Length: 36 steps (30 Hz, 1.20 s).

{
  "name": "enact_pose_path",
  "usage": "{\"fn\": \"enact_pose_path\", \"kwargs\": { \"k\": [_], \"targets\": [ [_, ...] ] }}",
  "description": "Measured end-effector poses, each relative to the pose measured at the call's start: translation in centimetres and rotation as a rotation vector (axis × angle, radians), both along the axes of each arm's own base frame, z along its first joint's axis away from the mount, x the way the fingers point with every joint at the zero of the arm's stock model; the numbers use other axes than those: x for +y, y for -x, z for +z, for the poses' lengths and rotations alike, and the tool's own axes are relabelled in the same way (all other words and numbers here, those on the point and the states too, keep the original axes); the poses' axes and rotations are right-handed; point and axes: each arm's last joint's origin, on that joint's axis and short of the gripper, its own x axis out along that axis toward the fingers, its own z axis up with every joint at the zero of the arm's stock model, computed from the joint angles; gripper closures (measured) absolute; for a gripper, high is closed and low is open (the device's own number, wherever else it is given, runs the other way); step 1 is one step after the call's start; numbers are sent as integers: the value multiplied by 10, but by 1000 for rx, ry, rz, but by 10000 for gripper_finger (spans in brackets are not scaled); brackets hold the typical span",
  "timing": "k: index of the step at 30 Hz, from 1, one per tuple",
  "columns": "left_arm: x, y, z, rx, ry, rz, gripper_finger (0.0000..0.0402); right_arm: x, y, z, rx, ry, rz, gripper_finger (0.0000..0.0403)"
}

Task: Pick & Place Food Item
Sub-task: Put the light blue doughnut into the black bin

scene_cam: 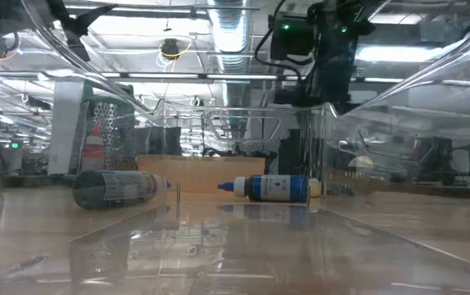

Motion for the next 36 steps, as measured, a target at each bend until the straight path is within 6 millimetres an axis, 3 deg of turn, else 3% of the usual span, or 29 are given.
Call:
{"fn": "enact_pose_path", "kwargs": {
  "k": [8, 17, 25, 36],
  "targets": [
    [0, 0, 0, -4, 0, -13, 215, -7, -3, -16, 39, -16, -95, 150],
    [-1, 0, 1, -24, 10, -46, 215, -25, -7, -36, 62, -30, -169, 148],
    [-1, 0, 1, -25, 10, -47, 215, -40, -6, -36, 47, -29, -207, 148],
    [-1, 0, 1, -25, 7, -51, 215, -34, -7, -36, 53, -48, -166, 148]
  ]
}}
